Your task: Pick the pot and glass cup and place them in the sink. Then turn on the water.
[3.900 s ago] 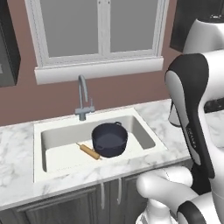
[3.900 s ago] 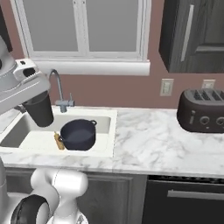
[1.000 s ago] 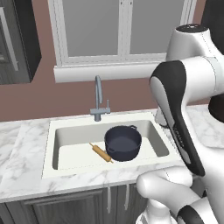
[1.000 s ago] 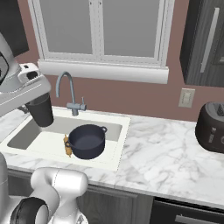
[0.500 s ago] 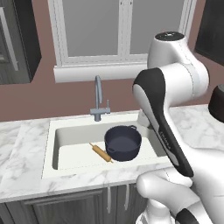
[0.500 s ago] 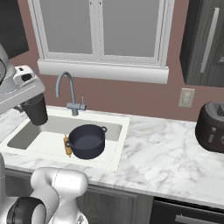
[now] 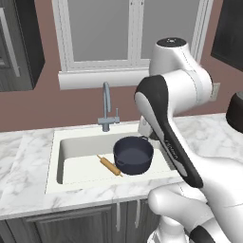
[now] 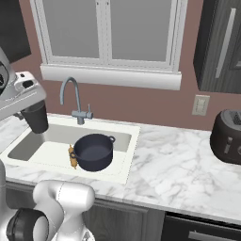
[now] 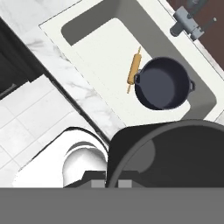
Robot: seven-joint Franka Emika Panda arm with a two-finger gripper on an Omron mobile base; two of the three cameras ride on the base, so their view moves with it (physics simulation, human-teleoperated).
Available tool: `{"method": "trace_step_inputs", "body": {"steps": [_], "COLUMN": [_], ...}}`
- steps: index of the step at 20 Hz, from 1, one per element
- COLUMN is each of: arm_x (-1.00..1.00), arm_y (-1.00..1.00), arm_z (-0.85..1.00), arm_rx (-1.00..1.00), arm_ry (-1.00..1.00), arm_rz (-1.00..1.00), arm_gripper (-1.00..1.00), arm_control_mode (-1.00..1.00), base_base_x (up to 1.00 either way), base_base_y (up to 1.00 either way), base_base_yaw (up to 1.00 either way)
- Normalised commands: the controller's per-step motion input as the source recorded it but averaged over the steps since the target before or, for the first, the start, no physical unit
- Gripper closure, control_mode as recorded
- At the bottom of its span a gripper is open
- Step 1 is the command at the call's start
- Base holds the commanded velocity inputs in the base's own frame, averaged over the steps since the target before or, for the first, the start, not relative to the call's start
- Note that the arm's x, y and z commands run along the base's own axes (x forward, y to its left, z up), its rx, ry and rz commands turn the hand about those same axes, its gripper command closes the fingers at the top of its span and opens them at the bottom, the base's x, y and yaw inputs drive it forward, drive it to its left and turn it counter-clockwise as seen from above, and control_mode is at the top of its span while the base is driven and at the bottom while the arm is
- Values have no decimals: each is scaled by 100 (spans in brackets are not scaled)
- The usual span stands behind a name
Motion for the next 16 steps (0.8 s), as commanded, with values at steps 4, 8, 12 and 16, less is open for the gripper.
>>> {"method": "trace_step_inputs", "body": {"steps": [4, 8, 12, 16], "arm_x": [18, 13, 8, 2], "arm_y": [21, 15, 15, 13], "arm_z": [-14, -9, -8, -11], "arm_rx": [0, 0, 0, 0], "arm_ry": [0, 2, 4, 4], "arm_rz": [0, 0, 1, 2], "arm_gripper": [100, 100, 100, 100], "arm_control_mode": [-100, -100, -100, -100], "base_base_x": [0, 0, 0, 0], "base_base_y": [0, 0, 0, 0], "base_base_yaw": [0, 0, 0, 0]}}
